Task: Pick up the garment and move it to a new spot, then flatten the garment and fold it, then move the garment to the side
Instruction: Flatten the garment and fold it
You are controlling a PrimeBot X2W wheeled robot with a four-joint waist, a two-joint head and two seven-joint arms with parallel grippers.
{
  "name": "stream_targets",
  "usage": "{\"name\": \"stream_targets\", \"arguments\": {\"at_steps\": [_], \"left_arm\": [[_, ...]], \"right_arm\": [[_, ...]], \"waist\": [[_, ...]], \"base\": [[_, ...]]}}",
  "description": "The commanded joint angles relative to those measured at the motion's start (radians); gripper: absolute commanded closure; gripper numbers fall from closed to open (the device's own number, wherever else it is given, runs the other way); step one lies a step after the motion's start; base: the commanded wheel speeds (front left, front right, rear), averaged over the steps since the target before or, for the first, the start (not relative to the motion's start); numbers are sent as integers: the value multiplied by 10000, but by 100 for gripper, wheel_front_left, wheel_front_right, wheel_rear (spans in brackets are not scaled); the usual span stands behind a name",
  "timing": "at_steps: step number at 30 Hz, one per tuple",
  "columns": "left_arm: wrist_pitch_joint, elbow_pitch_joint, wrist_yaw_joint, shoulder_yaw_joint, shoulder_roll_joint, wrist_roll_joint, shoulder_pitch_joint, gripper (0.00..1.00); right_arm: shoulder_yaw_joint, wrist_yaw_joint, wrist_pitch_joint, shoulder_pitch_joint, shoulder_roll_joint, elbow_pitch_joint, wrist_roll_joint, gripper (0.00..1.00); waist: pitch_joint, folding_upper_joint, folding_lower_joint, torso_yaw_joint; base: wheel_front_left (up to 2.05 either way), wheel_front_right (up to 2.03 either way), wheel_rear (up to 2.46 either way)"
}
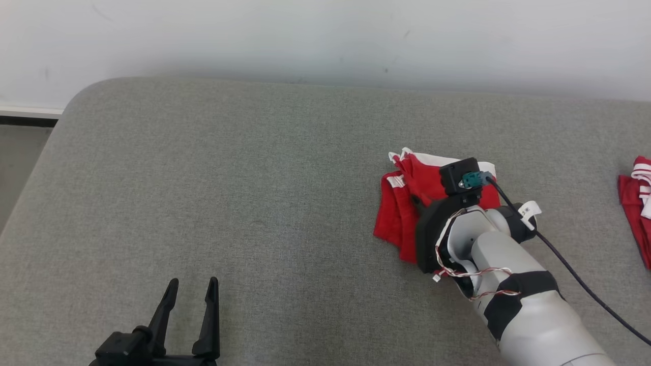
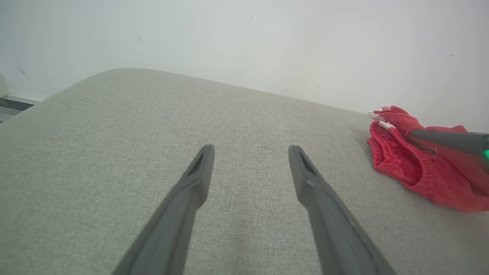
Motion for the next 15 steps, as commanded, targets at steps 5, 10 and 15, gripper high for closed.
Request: {"name": "stream_targets", "arguments": {"at_steps": [5, 10, 15], "left_arm": [[-12, 66, 22, -47, 4, -15, -139, 0], [-12, 29, 49, 34, 7, 5, 7, 0], [-12, -75, 73, 67, 4, -3, 119, 0]], "right_arm": [[925, -29, 437, 696, 43, -1314, 2041, 0], [1248, -29, 811, 1018, 23, -2862, 4022, 0], [255, -30, -70, 1119, -833, -3622, 3651, 0]], "waist": [[-54, 0, 0, 65], [-183, 0, 0, -133], [-290, 0, 0, -406]], "base": [[0, 0, 0], [0, 0, 0], [0, 0, 0]]}}
